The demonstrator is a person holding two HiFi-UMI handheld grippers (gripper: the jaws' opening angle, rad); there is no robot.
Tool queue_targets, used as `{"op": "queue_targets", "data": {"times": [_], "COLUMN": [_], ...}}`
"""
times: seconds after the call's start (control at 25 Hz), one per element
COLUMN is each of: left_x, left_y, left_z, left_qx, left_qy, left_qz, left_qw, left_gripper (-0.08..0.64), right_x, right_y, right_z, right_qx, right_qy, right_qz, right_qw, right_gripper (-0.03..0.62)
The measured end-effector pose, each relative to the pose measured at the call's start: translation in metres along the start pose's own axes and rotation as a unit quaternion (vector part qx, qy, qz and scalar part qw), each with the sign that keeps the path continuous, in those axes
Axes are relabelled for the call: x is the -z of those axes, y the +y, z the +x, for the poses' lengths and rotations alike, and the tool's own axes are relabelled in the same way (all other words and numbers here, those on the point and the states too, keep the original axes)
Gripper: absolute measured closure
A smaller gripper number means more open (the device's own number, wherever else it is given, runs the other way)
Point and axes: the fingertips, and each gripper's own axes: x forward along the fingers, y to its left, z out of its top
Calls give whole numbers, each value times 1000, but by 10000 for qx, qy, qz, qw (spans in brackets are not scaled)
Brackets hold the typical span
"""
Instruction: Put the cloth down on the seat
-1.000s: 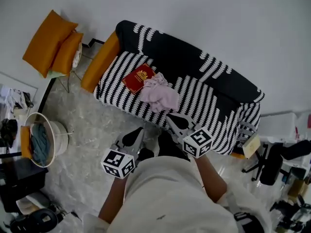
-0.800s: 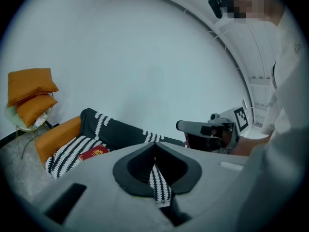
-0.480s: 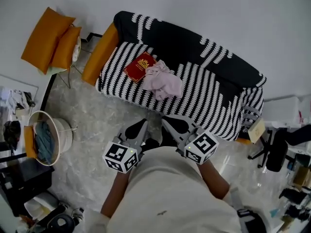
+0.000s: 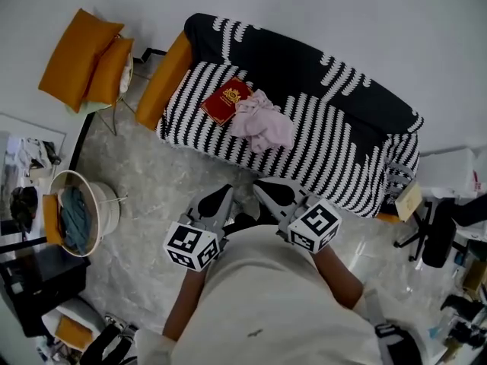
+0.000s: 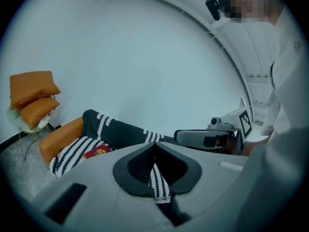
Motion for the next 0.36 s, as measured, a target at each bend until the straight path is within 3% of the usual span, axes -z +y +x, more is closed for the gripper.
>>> {"op": "queue_targets", "data": {"times": [0.36], "left_x": [6], "left_y": [10], "left_z": [-10], "left_qx": [-140], "left_qy": [-8], "left_qz": [-42], "left_qw": [9999], "left_gripper": [548], "right_x": [5], "right_y": [7], "right_z": [9], "right_qx": [-127], "right_qy": [106], "right_qz": [-83], "right_qw": [9998], "right_gripper": [585]}}
